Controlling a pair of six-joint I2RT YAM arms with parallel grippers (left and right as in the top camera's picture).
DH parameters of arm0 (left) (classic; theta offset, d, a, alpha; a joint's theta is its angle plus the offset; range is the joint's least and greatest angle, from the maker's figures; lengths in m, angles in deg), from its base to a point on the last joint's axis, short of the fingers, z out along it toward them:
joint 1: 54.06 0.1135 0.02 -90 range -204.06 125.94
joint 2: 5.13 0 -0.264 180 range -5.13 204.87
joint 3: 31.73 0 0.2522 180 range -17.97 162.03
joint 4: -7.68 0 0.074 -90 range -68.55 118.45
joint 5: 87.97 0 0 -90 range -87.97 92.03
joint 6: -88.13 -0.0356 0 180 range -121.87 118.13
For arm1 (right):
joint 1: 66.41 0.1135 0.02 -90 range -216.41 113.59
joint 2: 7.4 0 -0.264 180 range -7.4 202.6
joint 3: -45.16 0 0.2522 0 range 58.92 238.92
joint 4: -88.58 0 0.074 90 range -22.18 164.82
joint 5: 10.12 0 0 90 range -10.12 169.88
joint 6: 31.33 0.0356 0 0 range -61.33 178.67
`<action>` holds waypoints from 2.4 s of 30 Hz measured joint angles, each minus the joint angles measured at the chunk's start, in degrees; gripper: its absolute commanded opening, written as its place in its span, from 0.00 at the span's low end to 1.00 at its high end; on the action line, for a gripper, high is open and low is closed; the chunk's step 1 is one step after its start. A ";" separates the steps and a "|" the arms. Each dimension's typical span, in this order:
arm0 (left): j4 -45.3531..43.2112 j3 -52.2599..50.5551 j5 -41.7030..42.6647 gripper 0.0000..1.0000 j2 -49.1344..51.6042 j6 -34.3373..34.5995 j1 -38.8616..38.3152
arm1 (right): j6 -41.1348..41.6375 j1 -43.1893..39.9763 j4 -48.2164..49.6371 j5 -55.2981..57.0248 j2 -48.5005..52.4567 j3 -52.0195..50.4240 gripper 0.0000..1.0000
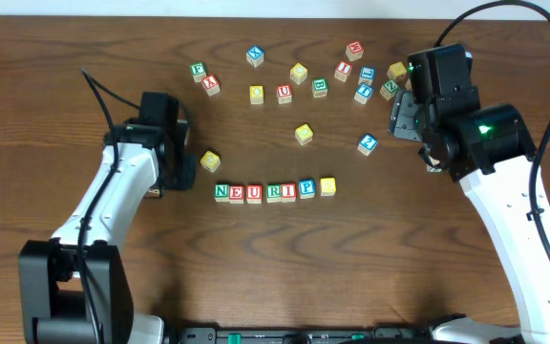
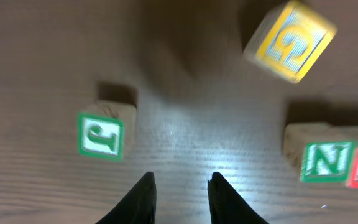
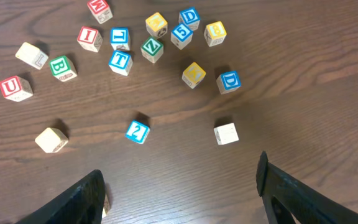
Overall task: Spell out NEURIPS
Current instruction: 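Move the left gripper down to the left end beside the green N block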
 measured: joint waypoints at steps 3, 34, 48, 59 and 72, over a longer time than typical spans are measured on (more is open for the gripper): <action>-0.09 -2.10 0.59 0.27 0.00 0.00 0.00 | 0.00 0.00 0.24 0.00 0.00 0.00 0.74; -5.60 -5.60 3.52 0.13 0.02 0.02 -4.83 | 0.00 0.00 0.02 0.00 0.00 0.00 0.73; -7.72 -6.34 7.17 0.11 0.02 0.04 -4.90 | 0.00 0.00 0.02 0.00 0.00 0.00 0.73; -10.51 -10.54 7.37 0.11 0.02 0.04 -4.94 | 0.00 0.00 -0.02 0.00 0.00 0.00 0.73; -10.86 -10.51 7.39 0.11 0.02 0.04 -4.94 | 0.00 0.00 -0.04 0.00 0.00 0.00 0.72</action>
